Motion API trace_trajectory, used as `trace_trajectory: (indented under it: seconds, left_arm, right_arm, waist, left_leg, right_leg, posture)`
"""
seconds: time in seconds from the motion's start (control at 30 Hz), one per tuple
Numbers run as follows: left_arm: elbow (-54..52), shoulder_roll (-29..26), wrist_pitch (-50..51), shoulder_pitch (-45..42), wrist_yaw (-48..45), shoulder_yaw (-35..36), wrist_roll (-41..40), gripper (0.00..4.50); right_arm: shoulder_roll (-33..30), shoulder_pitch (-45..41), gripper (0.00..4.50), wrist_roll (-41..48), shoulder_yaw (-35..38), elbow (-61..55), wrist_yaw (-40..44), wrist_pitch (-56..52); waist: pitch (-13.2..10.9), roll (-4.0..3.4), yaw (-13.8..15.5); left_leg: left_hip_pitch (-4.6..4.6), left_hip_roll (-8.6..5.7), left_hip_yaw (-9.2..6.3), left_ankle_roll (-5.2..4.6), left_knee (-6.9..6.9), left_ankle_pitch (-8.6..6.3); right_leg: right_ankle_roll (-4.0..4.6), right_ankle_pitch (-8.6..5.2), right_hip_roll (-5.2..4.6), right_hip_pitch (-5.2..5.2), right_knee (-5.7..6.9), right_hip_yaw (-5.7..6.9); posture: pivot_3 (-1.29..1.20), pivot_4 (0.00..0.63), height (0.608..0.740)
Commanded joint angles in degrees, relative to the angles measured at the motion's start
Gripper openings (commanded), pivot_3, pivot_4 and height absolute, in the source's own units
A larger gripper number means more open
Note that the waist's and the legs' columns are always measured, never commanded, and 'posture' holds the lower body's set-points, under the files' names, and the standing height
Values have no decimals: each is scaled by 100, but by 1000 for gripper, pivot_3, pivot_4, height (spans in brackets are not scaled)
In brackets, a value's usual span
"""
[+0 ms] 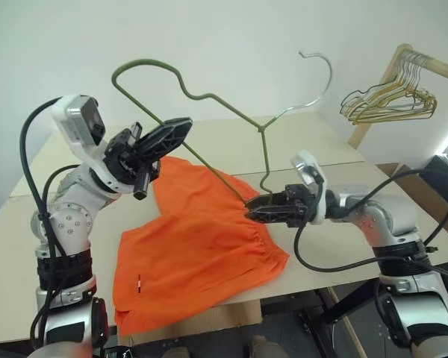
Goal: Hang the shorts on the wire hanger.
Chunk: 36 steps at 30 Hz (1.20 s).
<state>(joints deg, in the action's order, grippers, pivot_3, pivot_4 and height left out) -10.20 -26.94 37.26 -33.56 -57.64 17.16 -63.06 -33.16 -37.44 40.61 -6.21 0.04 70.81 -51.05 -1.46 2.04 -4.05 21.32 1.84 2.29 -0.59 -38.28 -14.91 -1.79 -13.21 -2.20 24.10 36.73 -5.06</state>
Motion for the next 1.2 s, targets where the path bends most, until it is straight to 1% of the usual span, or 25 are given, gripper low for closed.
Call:
trace_trajectory:
  seconds: [0.03, 0.13, 0.23, 0.27, 0.4, 0.43, 0.57, 0.8, 0.83, 0.87, 0.9, 0.93, 0.97, 1.0, 1.07, 1.13, 1.2]
  left_arm:
    - [-54, 29, -158, -19, 28, 58, -12, 0]
    - [-52, 20, -156, 7, 8, 25, 34, 0]
    - [-58, -1, -145, 23, -4, 21, 50, 0]
    - [-52, -16, -141, 28, -6, 22, 58, 0]
    - [-34, -50, -129, 29, -23, 42, 51, 0]
    - [-31, -55, -128, 26, -25, 49, 45, 0]
    - [53, -47, -129, -49, -4, 102, -4, 0]
    - [229, -43, -163, 8, 102, 120, 108, 0]
    - [279, -67, -242, 72, 238, 6, 401, 0]
    - [308, -125, -453, 177, 376, -234, 934, 0]
    - [405, -212, -722, 303, 468, -576, 1578, 258]
    - [504, -314, -857, 437, 404, -846, 1973, 556]
    - [576, -387, -975, 559, 292, -1018, 2204, 729]
    - [626, -428, -1049, 632, 199, -1104, 2299, 1054]
    - [757, -608, -1469, 954, 208, -1571, 3074, 1699]
    - [843, -863, -1985, 1216, 84, -2008, 3839, 2298]
    - [840, -1041, -2308, 1367, -140, -2180, 4139, 2920]
  right_arm:
    - [13, -97, 2679, -30, 66, -155, -21, 161]
    - [26, -92, 2679, -41, 65, -132, -1, 160]
    - [18, -93, 2104, -46, 106, -64, 35, 142]
    - [0, -85, 1805, -62, 113, -43, 43, 148]
    - [-57, -28, 341, -118, 114, 11, 92, 205]
    - [-63, -14, 66, -136, 113, 25, 104, 225]
    - [-42, 53, 27, -227, 142, 78, 73, 363]
    - [16, 60, 27, -143, 284, 234, -102, 225]
    - [15, 55, 27, -59, 358, 257, -144, 103]
    - [4, 64, 27, 18, 434, 255, -181, 8]
    - [-26, 103, 9, 85, 521, 235, -207, -52]
    - [-44, 146, 0, 135, 620, 216, -296, -127]
    - [-52, 182, 0, 180, 708, 207, -404, -225]
    - [-53, 204, 0, 213, 765, 193, -490, -302]
    - [-246, 385, 0, 385, 1045, 164, -544, -520]
    - [-479, 564, 0, 522, 1299, 141, -612, -775]
    - [-836, 765, 0, 577, 1396, 139, -599, -1085]
  waist:
    - [0, 0, 5]
    - [0, 0, 4]
    - [0, 0, 2]
    - [0, 0, 2]
    - [0, 0, 2]
    - [0, 0, -1]
    - [0, 0, 3]
    - [0, 0, 1]
    - [0, 0, 3]
    - [0, 0, 5]
    - [0, 0, 9]
    - [0, 0, 13]
    - [0, -1, 17]
    - [-2, -5, 16]
    - [-7, -13, 15]
    - [-7, -12, 19]
    - [-7, -12, 27]
  left_leg:
    - [0, 0, 0, 0, 0, 0]
    - [0, 0, -1, 0, 0, 0]
    - [-1, 0, -1, 0, 0, 0]
    - [-1, 0, -1, 0, 0, 0]
    - [-1, 0, -1, 0, 0, 0]
    - [-1, 0, -1, 0, 0, 0]
    - [-1, 0, -1, 0, 0, 0]
    - [-1, 0, -1, 0, 0, 0]
    - [-1, 0, -1, 0, 0, 0]
    - [-1, 0, -1, 0, 0, 0]
    - [-2, 0, -2, 0, 0, 0]
    - [-4, -1, -1, 0, 0, 0]
    - [-6, -1, -1, 0, 0, 0]
    - [-8, -1, -1, 0, 1, 0]
    - [0, -7, 5, 0, 1, 0]
    - [2, -7, 6, 0, 1, 0]
    - [9, -4, 5, -1, 2, -1]
  right_leg:
    - [0, 0, 0, 0, 0, 1]
    - [0, 0, 0, -1, 0, 1]
    - [0, 0, 0, -1, 0, 1]
    - [0, 0, 0, -1, 0, 1]
    - [0, 0, 0, -1, 0, 1]
    - [0, 0, 0, -2, 0, 1]
    - [0, 0, 0, -2, 0, 2]
    - [0, 0, 0, -1, 0, 2]
    - [0, 0, 0, -1, 0, 2]
    - [0, 0, 0, -2, 0, 2]
    - [0, 0, 0, -4, -1, 2]
    - [1, 0, 0, -7, -1, 2]
    - [1, 0, 0, -9, -3, 2]
    - [2, 0, 0, -9, -2, 1]
    - [2, 1, -3, 0, -1, -4]
    - [1, 0, -4, -2, -7, -3]
    - [1, 0, -4, 4, -13, 1]
  posture:
    - [-20, 0, 740]
    - [-19, 0, 740]
    - [-19, 0, 740]
    - [-19, 0, 740]
    - [-22, 0, 740]
    - [-22, 0, 740]
    - [-24, 0, 740]
    - [-20, 0, 740]
    - [-20, 0, 740]
    - [-17, 0, 740]
    - [-17, 0, 740]
    - [-15, 0, 740]
    - [-17, 0, 740]
    - [-19, 0, 740]
    - [-24, 0, 740]
    - [-31, 0, 740]
    - [-38, 0, 740]
